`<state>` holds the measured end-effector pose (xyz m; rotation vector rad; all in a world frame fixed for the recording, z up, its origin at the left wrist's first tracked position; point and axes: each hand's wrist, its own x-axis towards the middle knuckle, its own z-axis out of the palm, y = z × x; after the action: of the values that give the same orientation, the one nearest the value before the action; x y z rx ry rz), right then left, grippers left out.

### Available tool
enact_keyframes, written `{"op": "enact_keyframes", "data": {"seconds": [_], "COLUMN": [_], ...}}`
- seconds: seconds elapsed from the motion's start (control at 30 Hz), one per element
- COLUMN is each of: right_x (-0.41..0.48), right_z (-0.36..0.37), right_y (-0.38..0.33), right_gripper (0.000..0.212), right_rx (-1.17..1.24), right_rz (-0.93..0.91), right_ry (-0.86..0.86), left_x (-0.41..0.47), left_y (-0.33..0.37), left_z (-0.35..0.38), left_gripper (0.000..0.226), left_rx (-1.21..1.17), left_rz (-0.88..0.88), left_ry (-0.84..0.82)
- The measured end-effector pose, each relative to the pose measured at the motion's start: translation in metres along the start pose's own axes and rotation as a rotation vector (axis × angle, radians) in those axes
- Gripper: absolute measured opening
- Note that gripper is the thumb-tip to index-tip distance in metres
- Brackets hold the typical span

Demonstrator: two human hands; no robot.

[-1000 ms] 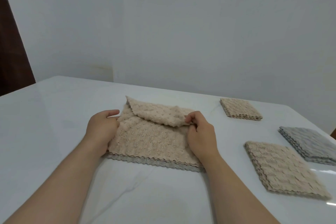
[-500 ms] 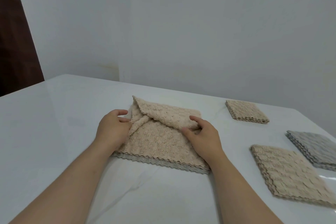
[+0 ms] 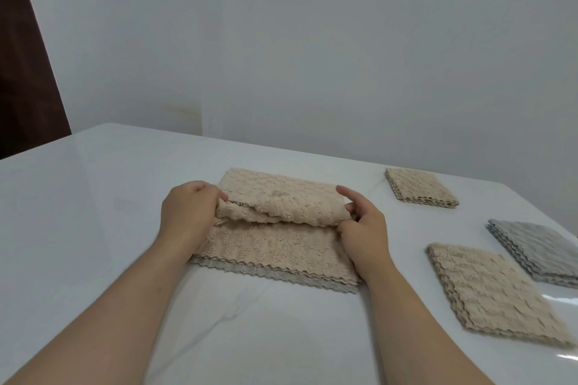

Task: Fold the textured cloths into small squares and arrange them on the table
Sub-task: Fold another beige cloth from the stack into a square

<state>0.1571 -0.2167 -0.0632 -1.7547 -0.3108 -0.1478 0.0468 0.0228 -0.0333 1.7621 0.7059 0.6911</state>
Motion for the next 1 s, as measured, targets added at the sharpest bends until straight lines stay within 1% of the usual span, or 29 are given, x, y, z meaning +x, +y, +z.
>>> {"op": "enact_keyframes", "data": {"seconds": [0.1,0.13,0.2,0.27,0.3,0.37,0.43,0.5,0.57,0.63,0.73,0.8,0.87,0.93,1.0], "right_x": [-0.003,-0.003,-0.004,-0.003,-0.003,-0.002,-0.002,-0.002,-0.003,-0.002,-0.002,-0.003,-0.004,-0.003,-0.002], "right_z": [0.000,0.000,0.001,0.002,0.002,0.002,0.001,0.000,0.000,0.000,0.000,0.002,0.004,0.006,0.006], "right_y": [-0.004,-0.004,-0.005,-0.006,-0.005,-0.004,-0.004,-0.005,-0.005,-0.004,-0.002,-0.001,0.000,0.000,0.000], "right_gripper": [0.075,0.072,0.060,0.043,0.038,0.035,0.027,0.017,0.015,0.018,0.024,0.021,0.017,0.019,0.019], "right_rx": [-0.036,-0.028,-0.027,-0.031,-0.032,-0.029,-0.011,0.017,0.042,0.051,0.049,-0.036,-0.169,-0.252,-0.272], "right_rz": [0.057,0.087,0.106,0.097,0.090,0.085,0.082,0.071,0.062,0.050,0.024,-0.066,-0.143,-0.145,-0.130], "right_ry": [-0.041,-0.055,-0.049,-0.021,-0.008,0.000,-0.018,-0.045,-0.061,-0.051,0.021,0.105,0.179,0.201,0.205], "left_x": [-0.001,-0.001,0.000,0.002,0.002,0.002,0.003,0.004,0.004,0.003,0.000,-0.002,-0.002,-0.002,0.000], "left_y": [-0.001,-0.002,-0.005,-0.007,-0.008,-0.009,-0.010,-0.010,-0.010,-0.009,-0.007,-0.004,-0.005,-0.007,-0.008], "left_z": [0.001,0.001,0.002,0.003,0.003,0.004,0.003,0.002,0.002,0.002,0.001,0.000,0.001,0.003,0.003], "left_gripper": [0.005,0.007,0.023,0.033,0.036,0.045,0.059,0.077,0.081,0.072,0.047,0.032,0.021,0.013,0.009], "left_rx": [0.035,0.044,0.046,0.028,0.009,-0.048,-0.089,-0.068,-0.034,-0.006,0.131,0.135,0.142,0.162,0.170], "left_rz": [0.040,0.046,0.045,0.056,0.076,0.120,0.160,0.207,0.276,0.337,0.477,0.545,0.613,0.658,0.671], "left_ry": [0.022,0.022,0.007,0.007,0.016,0.034,0.034,0.021,0.000,0.000,0.083,0.119,0.130,0.107,0.075]}}
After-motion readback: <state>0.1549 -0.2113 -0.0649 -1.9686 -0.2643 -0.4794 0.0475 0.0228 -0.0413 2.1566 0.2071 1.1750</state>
